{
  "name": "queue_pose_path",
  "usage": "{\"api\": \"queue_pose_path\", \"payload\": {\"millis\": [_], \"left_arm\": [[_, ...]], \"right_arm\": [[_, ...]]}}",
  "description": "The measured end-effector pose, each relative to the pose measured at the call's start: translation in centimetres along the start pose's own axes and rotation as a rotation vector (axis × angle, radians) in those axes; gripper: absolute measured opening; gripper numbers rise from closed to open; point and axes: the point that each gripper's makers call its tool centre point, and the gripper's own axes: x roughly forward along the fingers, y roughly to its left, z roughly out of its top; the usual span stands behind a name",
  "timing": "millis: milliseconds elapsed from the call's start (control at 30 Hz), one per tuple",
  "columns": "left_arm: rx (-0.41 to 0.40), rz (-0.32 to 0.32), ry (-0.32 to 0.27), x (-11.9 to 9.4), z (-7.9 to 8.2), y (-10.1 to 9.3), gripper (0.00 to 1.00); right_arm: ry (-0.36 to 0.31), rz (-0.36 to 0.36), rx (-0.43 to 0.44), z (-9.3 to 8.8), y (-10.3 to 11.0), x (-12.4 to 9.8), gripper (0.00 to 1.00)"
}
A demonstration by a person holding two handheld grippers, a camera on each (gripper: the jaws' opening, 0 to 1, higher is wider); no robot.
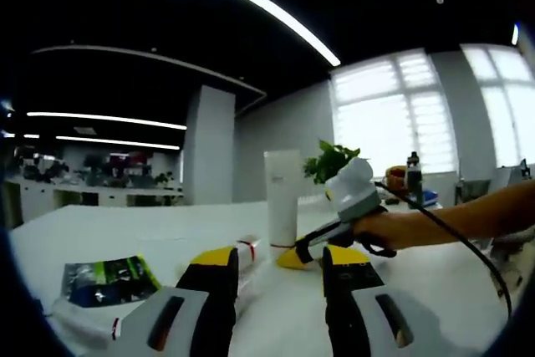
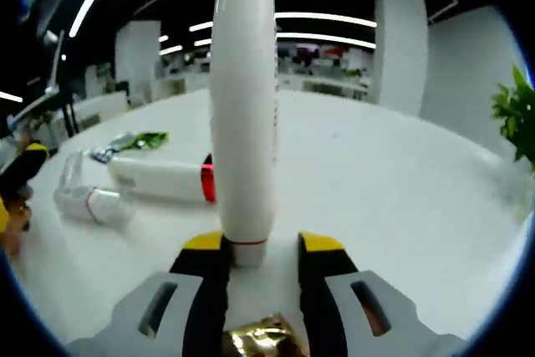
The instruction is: Arrange the skincare products in the storage area until every visible bottle or jar stands upright without overlapping.
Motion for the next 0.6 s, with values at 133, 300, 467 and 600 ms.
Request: {"api": "queue_pose_path", "payload": {"millis": [133,300,467,600], "left_arm": [[-0.019,0.001,-0.004,0.0,0.0,0.2,0.41],[-0.046,0.01,-0.017,-0.1,0.3,0.6,0.41],[-0.049,0.014,-0.016,-0.1,0.2,0.7,0.41],[-0.057,0.014,-0.021,-0.1,0.3,0.8,0.41]], "right_arm": [[0.002,-0.01,-0.008,-0.3,-0.7,-0.4,0.33],[0.017,-0.014,0.007,-0.6,-1.6,-1.0,0.33],[0.025,-0.033,-0.012,-0.8,-2.2,-1.4,0.29],[0.031,-0.052,-0.021,-0.9,-2.8,-1.7,0.26]]}}
